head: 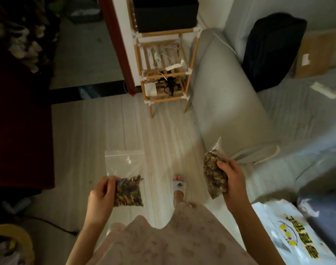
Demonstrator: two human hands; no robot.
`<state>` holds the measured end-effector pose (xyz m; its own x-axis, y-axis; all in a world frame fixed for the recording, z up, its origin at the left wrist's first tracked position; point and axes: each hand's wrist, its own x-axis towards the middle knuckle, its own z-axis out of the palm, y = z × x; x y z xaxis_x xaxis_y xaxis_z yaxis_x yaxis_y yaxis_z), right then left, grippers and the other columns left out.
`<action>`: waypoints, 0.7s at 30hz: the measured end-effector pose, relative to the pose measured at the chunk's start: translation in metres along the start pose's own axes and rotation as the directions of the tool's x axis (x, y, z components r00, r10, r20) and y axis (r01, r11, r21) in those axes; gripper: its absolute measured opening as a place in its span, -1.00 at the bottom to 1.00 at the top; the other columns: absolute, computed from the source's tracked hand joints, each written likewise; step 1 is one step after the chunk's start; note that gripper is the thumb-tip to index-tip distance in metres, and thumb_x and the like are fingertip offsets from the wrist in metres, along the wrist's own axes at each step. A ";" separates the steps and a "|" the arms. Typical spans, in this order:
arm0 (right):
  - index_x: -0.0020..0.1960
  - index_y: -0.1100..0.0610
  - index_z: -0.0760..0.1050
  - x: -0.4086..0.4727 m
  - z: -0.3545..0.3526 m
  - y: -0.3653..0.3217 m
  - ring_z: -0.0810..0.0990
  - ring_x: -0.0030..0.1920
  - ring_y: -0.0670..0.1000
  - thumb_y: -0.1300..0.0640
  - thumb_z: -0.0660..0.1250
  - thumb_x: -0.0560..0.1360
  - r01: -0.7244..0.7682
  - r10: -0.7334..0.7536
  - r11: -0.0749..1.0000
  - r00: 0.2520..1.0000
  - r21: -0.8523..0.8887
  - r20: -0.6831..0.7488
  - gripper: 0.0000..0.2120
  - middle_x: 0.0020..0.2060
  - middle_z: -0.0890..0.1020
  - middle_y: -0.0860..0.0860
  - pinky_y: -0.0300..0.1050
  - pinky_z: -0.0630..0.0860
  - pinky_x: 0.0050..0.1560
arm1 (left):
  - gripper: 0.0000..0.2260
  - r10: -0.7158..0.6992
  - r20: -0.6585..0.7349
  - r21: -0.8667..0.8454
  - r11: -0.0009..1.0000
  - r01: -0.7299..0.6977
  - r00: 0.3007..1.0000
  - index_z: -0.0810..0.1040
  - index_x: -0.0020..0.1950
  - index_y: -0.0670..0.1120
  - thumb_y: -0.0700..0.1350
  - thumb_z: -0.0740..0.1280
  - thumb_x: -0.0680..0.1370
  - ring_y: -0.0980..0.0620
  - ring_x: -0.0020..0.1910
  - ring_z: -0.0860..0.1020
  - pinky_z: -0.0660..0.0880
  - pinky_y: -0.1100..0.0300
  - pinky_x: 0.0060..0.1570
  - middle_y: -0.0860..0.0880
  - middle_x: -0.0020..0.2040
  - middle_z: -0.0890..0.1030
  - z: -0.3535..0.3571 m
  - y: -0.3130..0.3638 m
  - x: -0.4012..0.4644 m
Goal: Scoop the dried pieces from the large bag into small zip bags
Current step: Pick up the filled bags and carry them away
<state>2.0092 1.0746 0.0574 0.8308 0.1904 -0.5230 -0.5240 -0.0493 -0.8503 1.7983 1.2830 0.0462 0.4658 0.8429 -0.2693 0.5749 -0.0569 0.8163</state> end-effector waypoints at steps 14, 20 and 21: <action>0.02 0.13 0.57 0.215 0.069 -0.134 0.62 -0.08 0.11 0.22 0.29 0.50 -0.017 0.035 0.988 0.993 -0.154 0.113 -0.86 -0.09 0.65 0.14 -0.07 0.52 -0.16 | -0.78 -0.119 -0.064 -0.041 0.992 0.116 0.991 0.57 -0.19 -0.14 -0.24 0.19 0.58 0.03 -0.23 0.52 0.35 0.40 -0.35 -0.04 -0.24 0.60 0.096 0.104 0.169; 0.00 0.12 0.56 0.294 0.121 -0.160 0.62 -0.10 0.11 0.24 0.31 0.49 0.014 0.011 0.978 0.992 -0.208 0.122 -0.88 -0.06 0.64 0.18 -0.13 0.51 -0.22 | -0.76 -0.118 -0.048 -0.049 0.992 0.115 0.992 0.56 -0.23 -0.11 -0.25 0.19 0.58 -0.04 -0.24 0.52 0.38 0.37 -0.33 -0.05 -0.26 0.59 0.112 0.132 0.265; -0.02 0.11 0.56 0.309 0.132 -0.167 0.62 -0.12 0.09 0.24 0.31 0.49 0.025 -0.001 0.979 0.993 -0.203 0.121 -0.89 -0.07 0.64 0.18 -0.14 0.51 -0.23 | -0.76 -0.096 -0.053 -0.041 0.995 0.094 0.994 0.55 -0.24 -0.10 -0.25 0.20 0.58 -0.03 -0.25 0.51 0.36 0.42 -0.36 -0.05 -0.27 0.58 0.114 0.140 0.285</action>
<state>2.3290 1.2713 0.0458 0.8023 0.3076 -0.5116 -0.4540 -0.2421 -0.8575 2.0881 1.4548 0.0255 0.3720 0.8716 -0.3194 0.5884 0.0447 0.8074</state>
